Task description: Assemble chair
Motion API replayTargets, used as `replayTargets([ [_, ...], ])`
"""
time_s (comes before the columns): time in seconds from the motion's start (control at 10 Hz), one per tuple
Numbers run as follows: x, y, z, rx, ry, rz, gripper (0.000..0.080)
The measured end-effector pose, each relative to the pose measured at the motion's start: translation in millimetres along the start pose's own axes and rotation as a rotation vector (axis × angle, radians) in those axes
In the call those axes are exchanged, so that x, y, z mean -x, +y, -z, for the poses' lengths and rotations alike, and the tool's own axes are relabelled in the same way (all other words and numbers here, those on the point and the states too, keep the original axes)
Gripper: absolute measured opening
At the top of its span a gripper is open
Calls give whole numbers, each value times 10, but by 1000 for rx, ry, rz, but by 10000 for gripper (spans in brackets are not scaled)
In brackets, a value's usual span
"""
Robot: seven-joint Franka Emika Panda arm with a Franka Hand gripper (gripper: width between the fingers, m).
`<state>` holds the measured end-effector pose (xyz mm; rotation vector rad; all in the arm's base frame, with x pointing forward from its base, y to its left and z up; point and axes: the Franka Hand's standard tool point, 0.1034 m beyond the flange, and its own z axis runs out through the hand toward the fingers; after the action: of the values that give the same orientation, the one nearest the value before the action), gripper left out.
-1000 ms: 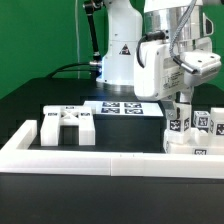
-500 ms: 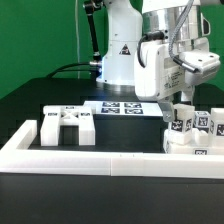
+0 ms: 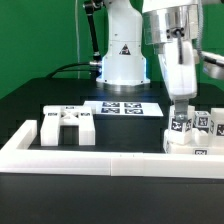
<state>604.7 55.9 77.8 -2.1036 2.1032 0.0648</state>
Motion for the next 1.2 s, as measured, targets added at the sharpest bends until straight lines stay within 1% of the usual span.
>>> replayTargets([
  [0.1, 3, -5, -4, 2, 1, 118, 649],
  [0.2, 5, -11, -2, 10, -1, 227, 649],
  [0.6, -19, -24, 10, 14, 0, 486, 649],
  [0.7, -7, 2, 7, 58, 21, 595, 649],
  [0.8, -21, -8, 5, 88, 40, 729, 649],
  [0.9, -11, -6, 17, 116, 48, 808, 649],
  [1.0, 0, -12, 31, 133, 53, 869, 649],
  [1.2, -22, -20, 37, 135, 52, 952, 649],
])
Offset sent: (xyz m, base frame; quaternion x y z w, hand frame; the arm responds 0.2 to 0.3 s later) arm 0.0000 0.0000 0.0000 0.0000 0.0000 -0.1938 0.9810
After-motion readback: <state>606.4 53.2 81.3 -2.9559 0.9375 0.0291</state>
